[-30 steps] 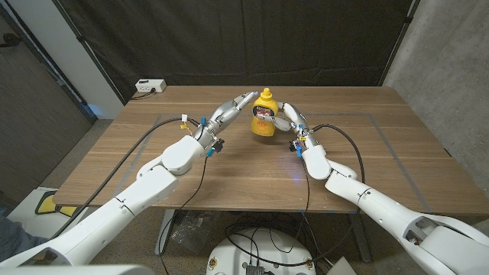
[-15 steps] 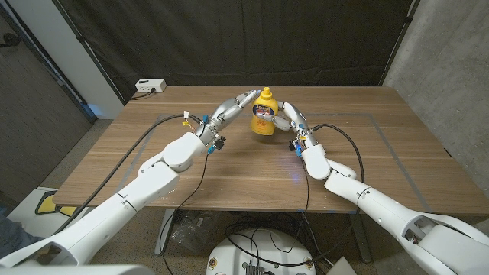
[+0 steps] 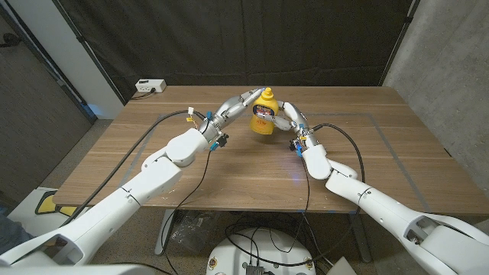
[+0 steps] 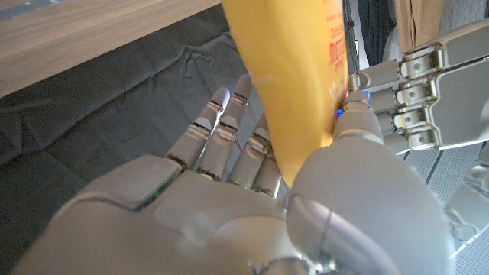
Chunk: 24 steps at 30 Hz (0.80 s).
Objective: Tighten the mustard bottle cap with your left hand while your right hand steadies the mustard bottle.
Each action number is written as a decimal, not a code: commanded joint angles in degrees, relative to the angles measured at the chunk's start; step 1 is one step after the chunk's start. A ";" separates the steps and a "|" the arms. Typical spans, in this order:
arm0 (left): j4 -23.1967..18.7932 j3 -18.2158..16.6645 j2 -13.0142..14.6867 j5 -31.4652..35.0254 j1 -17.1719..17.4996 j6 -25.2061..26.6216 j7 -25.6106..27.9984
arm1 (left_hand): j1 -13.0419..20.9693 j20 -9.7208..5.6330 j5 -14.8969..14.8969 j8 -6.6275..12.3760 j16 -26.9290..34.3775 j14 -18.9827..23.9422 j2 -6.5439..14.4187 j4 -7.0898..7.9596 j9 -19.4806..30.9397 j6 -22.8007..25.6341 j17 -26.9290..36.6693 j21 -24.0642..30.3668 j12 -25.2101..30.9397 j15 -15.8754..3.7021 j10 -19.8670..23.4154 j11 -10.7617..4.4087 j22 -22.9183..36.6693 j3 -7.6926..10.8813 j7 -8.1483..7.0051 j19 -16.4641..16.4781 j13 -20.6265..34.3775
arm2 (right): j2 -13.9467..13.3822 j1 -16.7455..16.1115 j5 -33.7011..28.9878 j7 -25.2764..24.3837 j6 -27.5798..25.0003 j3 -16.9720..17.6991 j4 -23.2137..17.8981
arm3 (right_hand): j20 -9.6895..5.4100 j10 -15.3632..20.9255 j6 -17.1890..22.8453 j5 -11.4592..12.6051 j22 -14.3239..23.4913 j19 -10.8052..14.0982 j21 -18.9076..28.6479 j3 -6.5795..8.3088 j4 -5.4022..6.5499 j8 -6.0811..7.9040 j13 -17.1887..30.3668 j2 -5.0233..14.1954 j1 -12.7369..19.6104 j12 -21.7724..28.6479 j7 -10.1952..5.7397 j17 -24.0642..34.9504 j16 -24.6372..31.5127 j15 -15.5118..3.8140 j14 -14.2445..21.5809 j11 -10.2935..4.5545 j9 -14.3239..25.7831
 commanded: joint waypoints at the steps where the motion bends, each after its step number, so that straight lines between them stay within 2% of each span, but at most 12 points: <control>1: 3.21 1.87 -1.44 0.18 -4.10 -1.02 -3.56 | 0.24 0.02 0.04 0.29 -0.05 0.02 0.35 0.10 0.19 0.25 0.11 0.26 -0.09 -0.26 0.05 -0.08 0.09 0.04 0.30 -4.79 0.12 | -0.57 -0.87 -0.21 -0.99 -0.10 1.12 -1.40 | -2.61 0.62 2.41 0.11 0.05 0.37 -0.04 2.99 2.35 0.09 0.30 4.26 3.77 0.20 -1.65 0.14 -0.15 -5.23 0.52 0.15 0.07; 7: 6.87 3.60 -3.54 1.04 -8.21 -3.23 -6.36 | 0.29 0.06 0.02 0.31 0.02 0.19 0.39 0.11 0.19 0.34 0.11 0.35 0.00 -0.33 0.27 -0.21 0.09 0.06 0.25 -4.56 0.12 | -0.52 -1.23 -0.16 -2.06 -0.36 1.76 -1.28 | -2.60 0.66 2.46 0.10 0.05 0.42 -0.03 3.00 2.35 0.06 0.31 4.27 3.77 0.18 -1.67 0.14 -0.15 -5.23 0.53 0.16 0.07; 13: 8.94 4.52 -4.58 1.36 -10.73 -2.86 -7.85 | 0.32 0.07 0.00 0.33 0.01 0.19 0.40 0.12 0.19 0.41 0.11 0.33 -0.01 -0.26 0.28 -0.16 0.09 0.06 0.34 -4.60 0.12 | -0.52 -1.29 -0.59 -2.73 -0.09 1.79 -1.10 | -2.62 0.71 2.50 0.08 0.05 0.42 -0.04 3.02 2.37 0.04 0.31 4.29 3.76 0.15 -1.68 0.14 -0.13 -5.22 0.58 0.17 0.08; 19: 9.49 4.89 -4.78 1.65 -11.78 -2.15 -8.29 | 0.37 0.09 -0.02 0.37 0.01 0.20 0.42 0.13 0.19 0.54 0.11 0.31 0.01 -0.24 0.34 -0.11 0.09 0.07 0.40 -4.66 0.12 | -0.75 -1.29 -1.51 -3.12 -0.42 1.59 -1.29 | -2.60 0.76 2.49 0.07 0.05 0.47 -0.04 3.05 2.36 -0.01 0.31 4.31 3.77 0.12 -1.70 0.14 -0.14 -5.23 0.60 0.17 0.08; 24: 7.99 4.11 -4.08 1.66 -10.47 -1.59 -6.79 | 0.40 -0.05 -0.04 0.39 0.02 0.24 0.45 0.13 0.19 0.60 0.11 0.29 0.01 -0.23 0.35 -0.20 0.10 0.09 0.53 -4.69 0.12 | -0.84 -1.37 -1.51 -3.23 -0.60 1.64 -1.45 | -2.62 0.80 2.49 0.06 0.05 0.46 -0.05 3.07 2.35 -0.05 0.32 4.32 3.79 0.10 -1.70 0.14 -0.16 -5.26 0.58 0.16 0.09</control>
